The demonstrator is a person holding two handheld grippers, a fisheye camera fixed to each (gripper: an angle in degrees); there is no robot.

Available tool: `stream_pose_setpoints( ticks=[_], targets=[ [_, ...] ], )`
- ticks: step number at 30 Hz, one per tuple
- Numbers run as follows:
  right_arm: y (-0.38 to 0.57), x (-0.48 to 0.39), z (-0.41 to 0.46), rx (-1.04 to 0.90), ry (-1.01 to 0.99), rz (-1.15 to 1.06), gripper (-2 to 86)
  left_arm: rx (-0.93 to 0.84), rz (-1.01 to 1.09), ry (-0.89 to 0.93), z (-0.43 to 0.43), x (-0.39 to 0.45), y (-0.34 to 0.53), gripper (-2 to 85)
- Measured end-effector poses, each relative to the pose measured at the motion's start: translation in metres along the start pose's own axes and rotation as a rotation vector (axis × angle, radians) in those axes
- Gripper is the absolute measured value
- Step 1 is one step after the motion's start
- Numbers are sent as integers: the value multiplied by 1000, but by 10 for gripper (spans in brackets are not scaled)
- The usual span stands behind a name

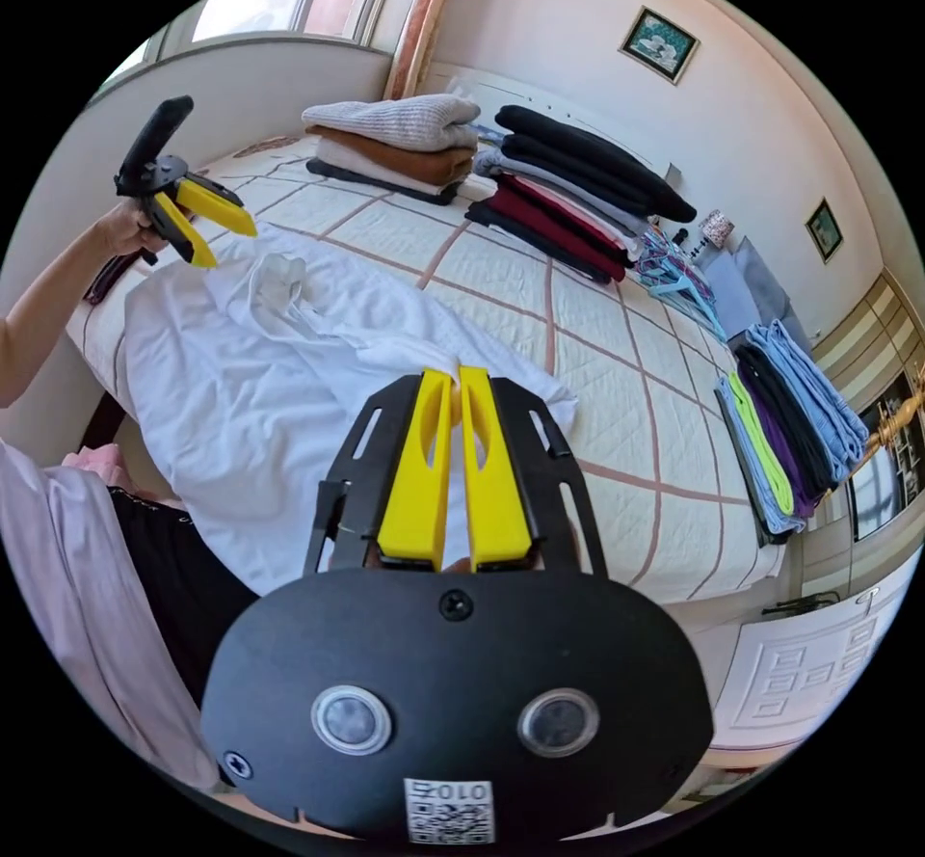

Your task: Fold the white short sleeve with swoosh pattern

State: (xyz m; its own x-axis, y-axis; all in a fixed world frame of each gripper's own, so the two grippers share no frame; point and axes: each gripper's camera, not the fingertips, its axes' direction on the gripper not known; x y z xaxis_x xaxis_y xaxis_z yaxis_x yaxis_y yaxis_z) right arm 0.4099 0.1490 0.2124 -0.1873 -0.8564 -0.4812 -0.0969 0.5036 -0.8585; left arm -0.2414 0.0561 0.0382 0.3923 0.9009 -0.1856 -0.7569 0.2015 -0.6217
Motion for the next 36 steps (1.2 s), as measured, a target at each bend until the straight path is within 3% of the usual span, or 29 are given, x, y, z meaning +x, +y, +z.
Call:
stream_pose_setpoints(
  ticks=[6,11,18,24,30,36],
  targets=[
    [24,-2,1,66,-96,33,22,-10,14,71,23,2,-16,103],
    [39,-18,19,8,-81,-11,71,-106,57,10,30,16,-32,35],
    [55,-48,49,-88,-137,-17,48,44,-24,-23,-39,15,-34,3],
    [58,-73,41,-79,-116,-46,21,201,43,-159,-109,49,-46,-1],
    [9,-63,-21,-21,148,-104,23,266,189,-318,-197,90,-102,-1],
    [-82,-11,-193,157,398,-75,25,432,362,-359,-378,149,-182,-2]
  ],
)
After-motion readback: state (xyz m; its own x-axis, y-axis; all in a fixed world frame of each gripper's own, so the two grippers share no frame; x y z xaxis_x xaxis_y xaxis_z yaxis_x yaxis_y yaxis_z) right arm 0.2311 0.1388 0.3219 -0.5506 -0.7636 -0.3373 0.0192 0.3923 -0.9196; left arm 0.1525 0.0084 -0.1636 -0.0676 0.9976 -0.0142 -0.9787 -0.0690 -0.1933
